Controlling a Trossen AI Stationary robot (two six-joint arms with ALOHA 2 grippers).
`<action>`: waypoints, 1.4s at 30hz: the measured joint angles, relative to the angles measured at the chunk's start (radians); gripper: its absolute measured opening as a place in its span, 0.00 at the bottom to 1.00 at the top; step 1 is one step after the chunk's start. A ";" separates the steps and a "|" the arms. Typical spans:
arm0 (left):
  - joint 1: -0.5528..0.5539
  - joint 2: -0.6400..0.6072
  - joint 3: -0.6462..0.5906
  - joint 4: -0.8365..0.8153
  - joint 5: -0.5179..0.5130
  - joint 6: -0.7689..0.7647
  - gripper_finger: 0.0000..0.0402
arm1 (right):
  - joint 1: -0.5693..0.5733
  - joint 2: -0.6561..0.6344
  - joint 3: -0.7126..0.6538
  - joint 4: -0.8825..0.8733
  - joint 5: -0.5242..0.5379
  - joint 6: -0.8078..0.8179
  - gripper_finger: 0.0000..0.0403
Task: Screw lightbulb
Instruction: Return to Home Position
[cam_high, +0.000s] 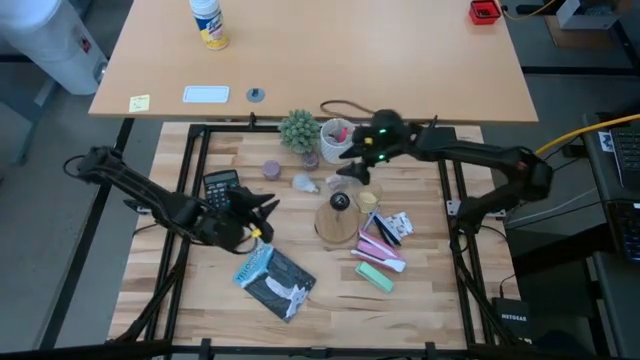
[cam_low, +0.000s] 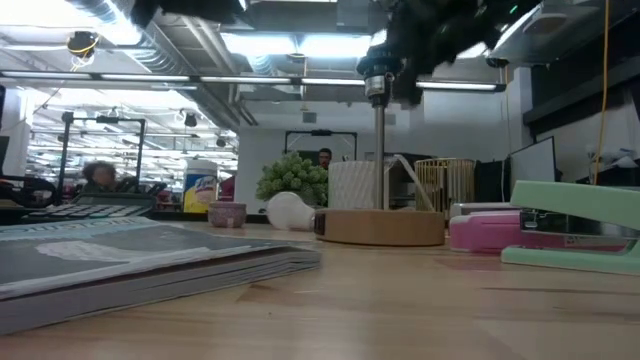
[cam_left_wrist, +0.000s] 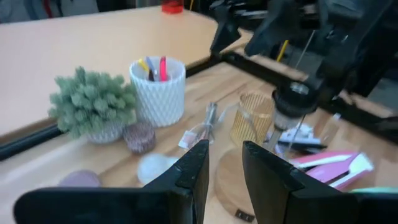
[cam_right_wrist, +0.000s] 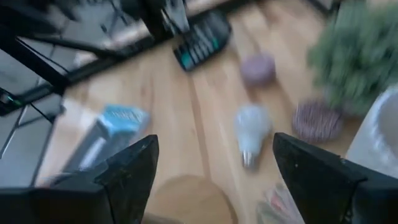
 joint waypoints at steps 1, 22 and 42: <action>0.000 -0.025 0.000 0.000 0.000 0.023 0.22 | 0.001 -0.038 0.000 0.003 0.002 -0.002 0.80; 0.023 -0.271 0.000 -0.007 -0.157 0.432 0.22 | 0.002 -0.358 0.000 -0.005 -0.081 0.035 0.80; 0.215 -0.811 -0.178 -0.220 0.127 0.636 0.22 | -0.018 -0.874 -0.215 -0.229 -0.125 -0.393 0.80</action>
